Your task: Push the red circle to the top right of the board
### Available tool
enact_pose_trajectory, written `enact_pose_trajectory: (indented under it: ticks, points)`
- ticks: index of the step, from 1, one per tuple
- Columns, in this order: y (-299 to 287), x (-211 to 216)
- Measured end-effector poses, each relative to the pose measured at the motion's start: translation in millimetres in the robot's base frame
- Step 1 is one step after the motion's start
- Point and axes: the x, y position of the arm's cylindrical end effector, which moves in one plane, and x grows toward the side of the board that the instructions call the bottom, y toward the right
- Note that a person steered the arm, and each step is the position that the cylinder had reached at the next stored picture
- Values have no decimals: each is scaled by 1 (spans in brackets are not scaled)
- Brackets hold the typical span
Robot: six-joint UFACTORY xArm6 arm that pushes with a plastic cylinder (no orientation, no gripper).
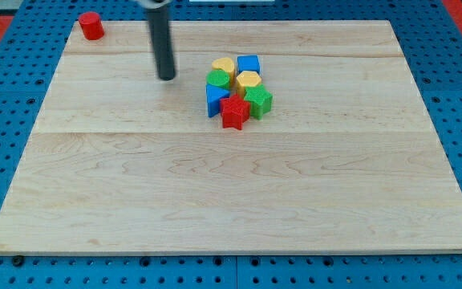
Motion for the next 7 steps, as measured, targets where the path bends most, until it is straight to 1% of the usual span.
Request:
enact_pose_trajectory:
  ticks: [1,2,3,4,5,6,7]
  points:
    - [-85,-14]
    - [-156,-53]
    - [-168,-70]
    - [-168,-118]
    - [-167,-144]
    - [-161,-144]
    - [-131,-144]
